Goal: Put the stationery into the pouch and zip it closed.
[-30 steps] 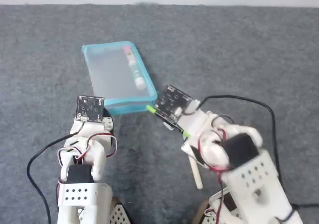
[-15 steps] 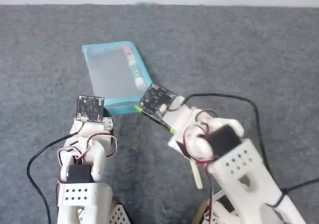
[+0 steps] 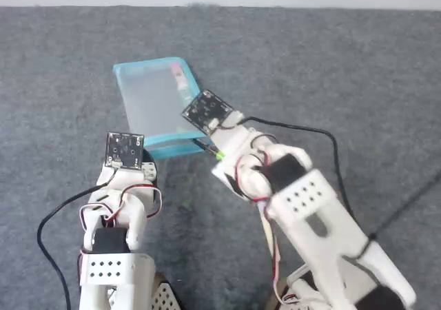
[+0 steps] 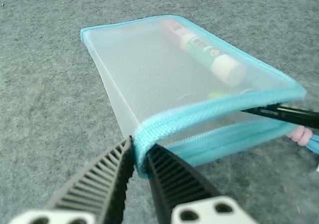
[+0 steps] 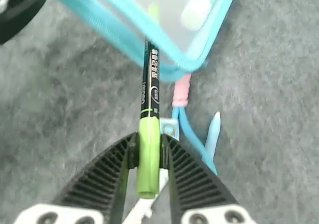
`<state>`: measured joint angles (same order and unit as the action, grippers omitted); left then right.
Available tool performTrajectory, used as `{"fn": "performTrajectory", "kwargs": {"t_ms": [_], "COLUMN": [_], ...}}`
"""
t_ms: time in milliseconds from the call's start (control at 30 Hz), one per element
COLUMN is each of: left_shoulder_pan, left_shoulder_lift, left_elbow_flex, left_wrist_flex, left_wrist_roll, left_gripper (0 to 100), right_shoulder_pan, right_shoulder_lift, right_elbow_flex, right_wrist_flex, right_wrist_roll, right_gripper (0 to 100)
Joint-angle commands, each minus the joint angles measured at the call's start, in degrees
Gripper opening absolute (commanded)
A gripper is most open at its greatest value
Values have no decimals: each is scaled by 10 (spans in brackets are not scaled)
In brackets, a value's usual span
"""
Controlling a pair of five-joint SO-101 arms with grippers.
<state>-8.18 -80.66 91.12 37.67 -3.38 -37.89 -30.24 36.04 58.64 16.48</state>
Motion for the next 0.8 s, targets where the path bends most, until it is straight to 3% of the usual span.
{"fn": "performTrajectory", "kwargs": {"t_ms": [0, 200, 433, 667, 767], "left_shoulder_pan": [2, 33, 42, 38, 38], "left_shoulder_lift": [-10, -10, -10, -10, -10], "left_elbow_flex": [-26, -27, -29, -29, -29], "left_wrist_flex": [-19, -18, -17, -18, -18], "left_wrist_roll": [7, -25, -25, -25, -25], "left_gripper": [13, 13, 13, 13, 13], "right_shoulder_pan": [-6, -10, -31, -25, 5], "right_shoulder_lift": [51, 160, 269, 317, 276], "right_elbow_flex": [-35, -101, -244, -404, -454], "right_wrist_flex": [-84, -163, -160, 12, 103], "right_wrist_roll": [-20, -72, -94, -75, -51], "right_gripper": [6, 7, 22, 336, 355]}}
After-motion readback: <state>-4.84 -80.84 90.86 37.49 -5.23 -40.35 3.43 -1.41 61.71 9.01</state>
